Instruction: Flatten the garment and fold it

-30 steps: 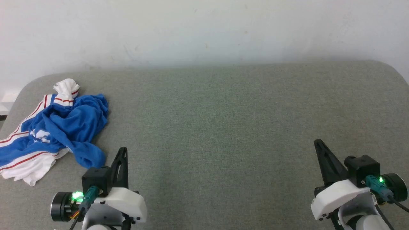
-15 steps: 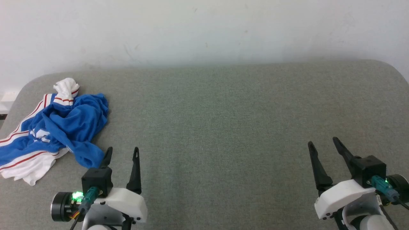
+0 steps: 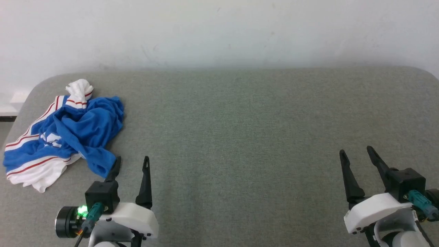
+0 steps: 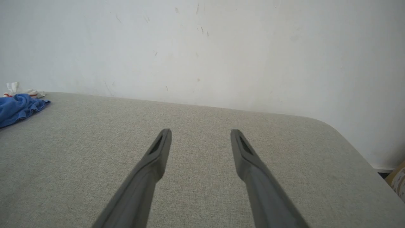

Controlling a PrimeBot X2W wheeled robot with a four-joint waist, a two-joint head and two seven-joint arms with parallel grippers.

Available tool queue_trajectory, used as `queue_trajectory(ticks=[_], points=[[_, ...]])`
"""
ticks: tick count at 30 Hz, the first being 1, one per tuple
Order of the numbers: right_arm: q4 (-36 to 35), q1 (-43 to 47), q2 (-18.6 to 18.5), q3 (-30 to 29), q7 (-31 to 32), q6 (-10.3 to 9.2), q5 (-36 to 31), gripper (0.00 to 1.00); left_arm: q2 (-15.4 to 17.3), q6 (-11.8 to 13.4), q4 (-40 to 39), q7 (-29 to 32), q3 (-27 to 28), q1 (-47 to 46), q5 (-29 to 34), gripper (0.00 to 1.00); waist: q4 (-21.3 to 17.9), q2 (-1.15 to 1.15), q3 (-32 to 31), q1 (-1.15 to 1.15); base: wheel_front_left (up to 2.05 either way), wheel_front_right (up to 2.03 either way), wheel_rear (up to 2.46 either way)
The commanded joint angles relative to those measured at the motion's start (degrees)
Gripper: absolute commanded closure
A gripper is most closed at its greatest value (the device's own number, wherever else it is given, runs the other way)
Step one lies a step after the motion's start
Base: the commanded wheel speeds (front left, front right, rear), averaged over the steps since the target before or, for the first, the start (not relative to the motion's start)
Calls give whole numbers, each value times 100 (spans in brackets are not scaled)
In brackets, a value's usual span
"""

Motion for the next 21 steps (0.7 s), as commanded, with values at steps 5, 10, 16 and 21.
queue_trajectory(ticks=[5, 10, 16, 21], points=[[43, 12, 8, -74, -104, -3, 101, 0, -8, 41, -34, -113, -33, 50, -94, 0, 191, 0, 23, 0, 0, 0, 0], [53, 1, 9, -96, -152, -3, 104, 0, -9, 52, -48, -161, -39, 65, -140, 0, 338, 0, 38, 0, 0, 0, 0], [82, -30, 10, -110, -223, -4, 113, 0, -10, 78, -81, -233, -58, 91, -235, 0, 588, 0, 69, 0, 0, 0, 0], [99, -31, 11, -98, -283, -4, 72, 0, -11, 98, -102, -293, -77, 120, -290, 0, 824, 0, 91, 0, 0, 0, 0]])
